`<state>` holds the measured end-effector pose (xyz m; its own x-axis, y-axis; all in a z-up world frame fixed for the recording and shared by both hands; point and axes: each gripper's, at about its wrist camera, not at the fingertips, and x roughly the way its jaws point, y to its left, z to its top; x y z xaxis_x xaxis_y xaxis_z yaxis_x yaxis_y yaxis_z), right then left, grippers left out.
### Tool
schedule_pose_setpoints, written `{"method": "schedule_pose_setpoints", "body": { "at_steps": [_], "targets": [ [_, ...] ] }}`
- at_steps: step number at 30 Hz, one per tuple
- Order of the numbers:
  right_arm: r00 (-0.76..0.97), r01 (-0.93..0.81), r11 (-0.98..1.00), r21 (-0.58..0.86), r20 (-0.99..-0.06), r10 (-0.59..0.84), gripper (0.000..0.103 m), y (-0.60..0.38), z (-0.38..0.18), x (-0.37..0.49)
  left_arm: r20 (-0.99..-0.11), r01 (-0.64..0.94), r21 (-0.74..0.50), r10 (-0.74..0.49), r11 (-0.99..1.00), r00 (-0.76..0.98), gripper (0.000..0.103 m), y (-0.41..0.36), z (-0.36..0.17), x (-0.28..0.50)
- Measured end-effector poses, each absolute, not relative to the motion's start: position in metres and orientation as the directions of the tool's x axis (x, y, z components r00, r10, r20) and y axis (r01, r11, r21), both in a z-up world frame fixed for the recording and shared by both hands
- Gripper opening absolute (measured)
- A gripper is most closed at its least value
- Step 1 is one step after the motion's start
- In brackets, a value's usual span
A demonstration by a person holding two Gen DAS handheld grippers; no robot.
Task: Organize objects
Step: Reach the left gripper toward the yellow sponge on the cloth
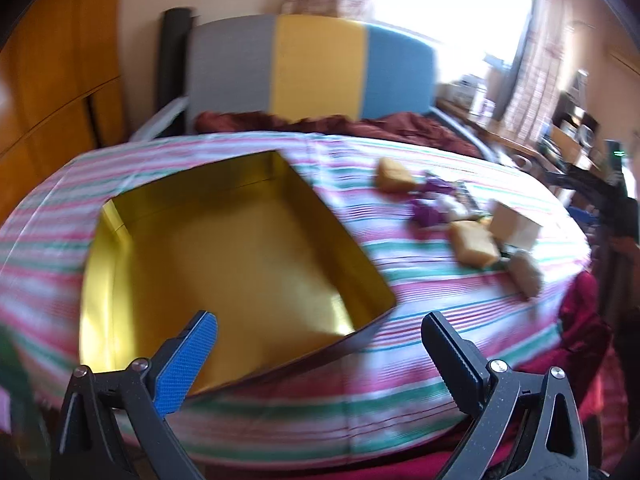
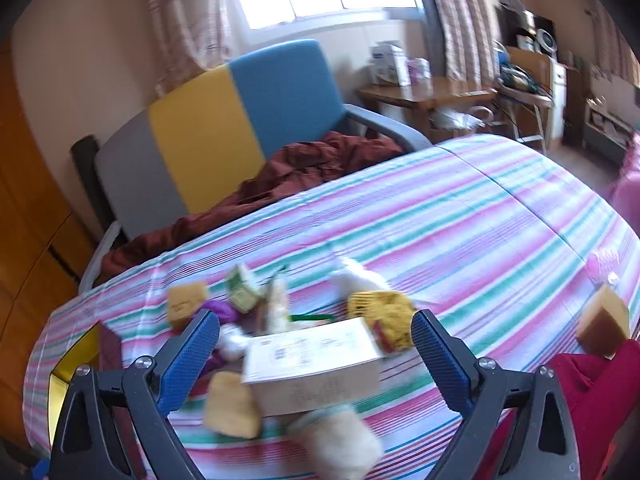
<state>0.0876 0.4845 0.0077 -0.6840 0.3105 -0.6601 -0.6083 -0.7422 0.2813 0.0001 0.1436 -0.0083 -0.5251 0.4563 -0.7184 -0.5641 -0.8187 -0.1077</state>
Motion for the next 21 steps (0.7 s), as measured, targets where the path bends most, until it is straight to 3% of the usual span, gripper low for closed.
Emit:
{"method": "schedule_pose_setpoints", "body": {
  "at_steps": [5, 7, 21],
  "targets": [
    [-0.682, -0.659, -0.638, 0.398, -0.674, 0.284, 0.099, 0.522, -0.019, 0.106, -0.701, -0.672, -0.100, 0.531, -0.734, -0.476, 0.103, 0.196, 0.000, 0.004],
    [-0.727, -0.633, -0.611, 0.476, -0.636, 0.257, 0.099, 0.527, -0.019, 0.113, -0.703, -0.706, -0.098, 0.550, -0.702, -0.450, 0.103, 0.219, 0.000, 0.003],
    [-0.777, -0.572, -0.620, 0.537, -0.598, 0.198, 0.099, 0.525, -0.018, 0.114, -0.792, -0.825, -0.034, 0.519, -0.565, -0.322, 0.099, 0.367, -0.050, -0.008]
  ]
}}
